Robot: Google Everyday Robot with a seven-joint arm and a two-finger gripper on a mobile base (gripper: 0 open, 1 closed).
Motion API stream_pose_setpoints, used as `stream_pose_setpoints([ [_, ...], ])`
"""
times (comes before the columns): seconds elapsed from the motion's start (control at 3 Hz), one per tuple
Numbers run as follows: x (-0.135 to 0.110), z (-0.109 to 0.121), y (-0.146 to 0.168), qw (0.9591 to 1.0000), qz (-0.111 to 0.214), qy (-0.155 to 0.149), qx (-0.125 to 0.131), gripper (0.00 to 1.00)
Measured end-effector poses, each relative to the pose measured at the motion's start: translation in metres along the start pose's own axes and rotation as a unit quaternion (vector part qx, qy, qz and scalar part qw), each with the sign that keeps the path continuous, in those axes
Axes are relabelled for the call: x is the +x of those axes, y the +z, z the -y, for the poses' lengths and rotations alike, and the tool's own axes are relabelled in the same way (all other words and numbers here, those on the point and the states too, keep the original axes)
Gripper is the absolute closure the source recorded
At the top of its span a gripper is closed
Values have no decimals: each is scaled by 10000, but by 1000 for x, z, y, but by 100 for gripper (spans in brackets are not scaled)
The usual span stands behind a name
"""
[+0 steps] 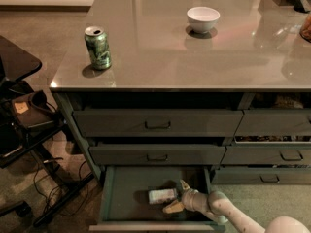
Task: Pick blue plastic bottle from bottom drawer and place on counter
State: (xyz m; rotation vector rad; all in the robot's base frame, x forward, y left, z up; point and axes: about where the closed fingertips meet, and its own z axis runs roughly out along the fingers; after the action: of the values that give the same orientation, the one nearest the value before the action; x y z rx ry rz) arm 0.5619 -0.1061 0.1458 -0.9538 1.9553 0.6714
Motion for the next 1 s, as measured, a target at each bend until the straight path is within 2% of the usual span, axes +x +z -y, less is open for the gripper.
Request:
stream_pose_setpoints([
  [0.33,0,0,0,10000,0,2,-3,0],
  [0.67,0,0,0,10000,0,2,-3,19],
  [1.0,0,-1,0,10000,0,2,-3,42],
])
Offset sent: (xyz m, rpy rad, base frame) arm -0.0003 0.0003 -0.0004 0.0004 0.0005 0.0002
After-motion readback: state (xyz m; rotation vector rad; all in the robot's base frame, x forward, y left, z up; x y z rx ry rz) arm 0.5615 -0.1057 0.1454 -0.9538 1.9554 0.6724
